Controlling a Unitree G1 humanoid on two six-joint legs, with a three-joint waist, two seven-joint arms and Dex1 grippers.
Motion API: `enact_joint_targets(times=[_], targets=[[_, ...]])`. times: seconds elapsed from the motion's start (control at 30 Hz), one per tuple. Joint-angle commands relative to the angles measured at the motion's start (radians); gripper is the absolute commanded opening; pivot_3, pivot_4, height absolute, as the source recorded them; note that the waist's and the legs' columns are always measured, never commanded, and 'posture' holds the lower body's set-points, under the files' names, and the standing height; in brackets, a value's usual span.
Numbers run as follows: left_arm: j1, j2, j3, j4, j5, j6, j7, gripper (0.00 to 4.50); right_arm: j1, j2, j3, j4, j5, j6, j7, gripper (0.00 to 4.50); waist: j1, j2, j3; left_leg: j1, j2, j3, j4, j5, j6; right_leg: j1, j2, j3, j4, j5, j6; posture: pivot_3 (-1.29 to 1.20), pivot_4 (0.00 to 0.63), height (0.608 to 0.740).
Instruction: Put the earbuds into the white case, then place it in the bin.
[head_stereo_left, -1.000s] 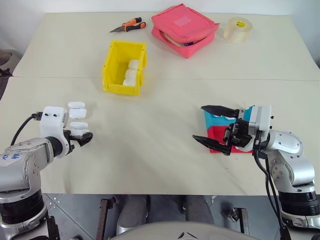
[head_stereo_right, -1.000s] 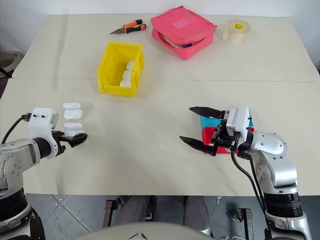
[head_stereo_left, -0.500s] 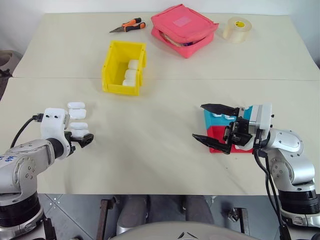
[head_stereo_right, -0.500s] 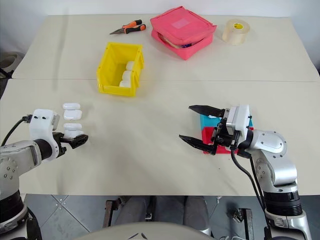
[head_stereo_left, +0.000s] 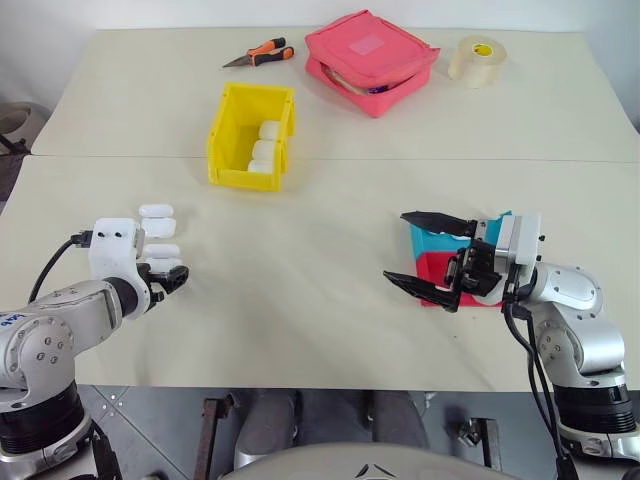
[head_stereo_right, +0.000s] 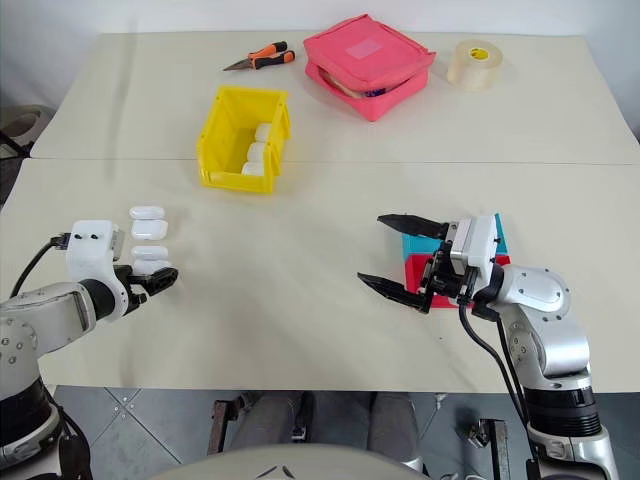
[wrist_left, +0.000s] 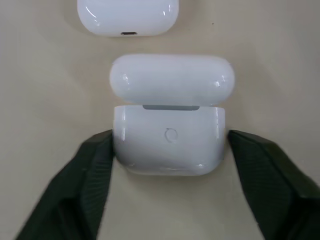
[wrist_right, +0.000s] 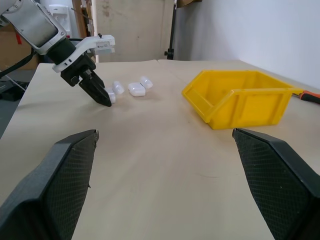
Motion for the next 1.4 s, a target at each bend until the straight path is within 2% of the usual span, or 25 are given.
enact_joint_targets(times=[0.03,0.13,0.27,0.37,0.47,0.57,0.73,0.83,0.97,1.07,1.17,1.3,1.4], targets=[[0.012,-0.038,0.001,0.03,-0.062,0.032,0.026,2.77,0.002,0.006,-0.008,-0.039,0.01,-0.018,-0.006,4.5,0.0,0.0,0.0,0.0,0.0,0.0,0.0,0.0,0.0,0.0,0.0,0.0,0.0,0.0,0.0,0.0,0.15,0.74],[-0.015,-0.07,0.042,0.012,-0.061,0.032,0.007,2.77,0.002,0.002,-0.011,-0.036,0.011,-0.018,-0.004,4.5,0.006,0.0,0.0,0.0,0.0,0.0,0.0,0.0,0.0,0.0,0.0,0.0,0.0,0.0,0.0,0.0,0.15,0.74],[-0.011,-0.066,0.111,-0.013,-0.079,-0.069,-0.151,2.77,-0.001,-0.005,-0.016,-0.035,0.014,-0.013,-0.001,4.5,0.012,-0.001,0.0,-0.001,0.0,0.0,0.0,0.0,0.0,0.0,0.0,-0.001,0.0,0.0,0.0,0.0,0.15,0.74],[0.039,-0.042,0.11,-0.046,-0.081,-0.305,-0.383,2.77,-0.006,-0.021,-0.028,-0.032,0.016,-0.004,0.002,4.5,0.009,-0.002,0.001,-0.001,0.0,0.0,0.0,0.0,0.0,-0.001,0.001,-0.001,-0.001,0.0,0.0,0.0,0.15,0.74],[0.092,-0.035,0.029,-0.067,-0.004,-0.638,-0.675,2.77,-0.008,-0.05,-0.052,-0.035,0.025,0.012,0.003,4.5,0.003,-0.002,0.001,-0.002,0.001,0.0,0.0,0.0,0.0,-0.001,0.001,-0.002,-0.002,-0.001,-0.001,0.0,0.15,0.74],[0.104,-0.081,-0.066,-0.032,0.049,-0.898,-0.881,2.77,0.001,-0.084,-0.083,-0.046,0.036,0.029,0.001,4.5,0.009,-0.002,0.001,-0.002,0.001,0.001,0.0,0.0,-0.001,0.0,0.001,-0.003,-0.003,-0.001,-0.001,0.0,0.15,0.74],[0.048,-0.167,-0.279,0.09,0.14,-1.187,-1.124,2.77,0.057,-0.14,-0.16,-0.088,0.044,0.052,-0.016,4.5,0.016,-0.002,0.002,-0.002,0.001,0.001,0.0,0.0,0.0,0.0,0.001,-0.003,-0.003,-0.001,-0.001,0.0,0.15,0.74],[-0.004,-0.235,-0.38,0.182,0.17,-1.315,-1.234,2.77,0.128,-0.168,-0.231,-0.138,0.05,0.065,-0.039,4.5,0.017,-0.003,0.002,-0.003,0.0,0.001,0.0,0.0,0.001,0.001,0.001,-0.004,-0.004,0.0,-0.001,0.0,0.15,0.74],[-0.048,-0.291,-0.45,0.273,0.201,-1.422,-1.309,2.77,0.201,-0.183,-0.3,-0.185,0.056,0.077,-0.062,4.5,0.011,-0.004,0.002,-0.003,0.001,0.002,0.0,0.0,0.001,0.001,0.001,-0.004,-0.004,0.0,0.0,0.0,0.15,0.74],[-0.136,-0.408,-0.542,0.425,0.265,-1.586,-1.375,2.77,0.337,-0.191,-0.428,-0.242,0.042,0.085,-0.071,4.5,0.026,-0.003,0.002,-0.002,0.001,0.004,0.0,0.0,0.002,0.002,0.001,-0.005,-0.003,0.0,0.0,0.0,0.15,0.74],[-0.187,-0.503,-0.571,0.532,0.287,-1.713,-1.412,2.77,0.469,-0.192,-0.531,-0.289,0.029,0.082,-0.057,4.5,0.04,-0.005,0.003,-0.004,-0.001,0.008,0.003,0.0,0.004,0.004,0.001,-0.007,-0.005,0.001,0.002,0.0,0.15,0.74],[-0.263,-0.547,-0.632,0.623,0.223,-1.673,-1.557,2.77,0.651,-0.19,-0.696,-0.277,-0.016,0.06,0.0,4.5,0.041,-0.005,0.003,-0.004,-0.001,0.011,0.002,0.0,0.005,0.004,0.001,-0.006,-0.007,0.002,0.003,0.0,0.15,0.74],[-0.28,-0.574,-0.635,0.658,0.224,-1.703,-1.587,2.77,0.719,-0.193,-0.738,-0.267,-0.034,0.042,0.037,4.5,0.035,-0.006,0.003,-0.003,-0.001,0.012,0.002,-0.001,0.006,0.004,0.001,-0.005,-0.008,0.002,0.003,0.0,0.15,0.74]])
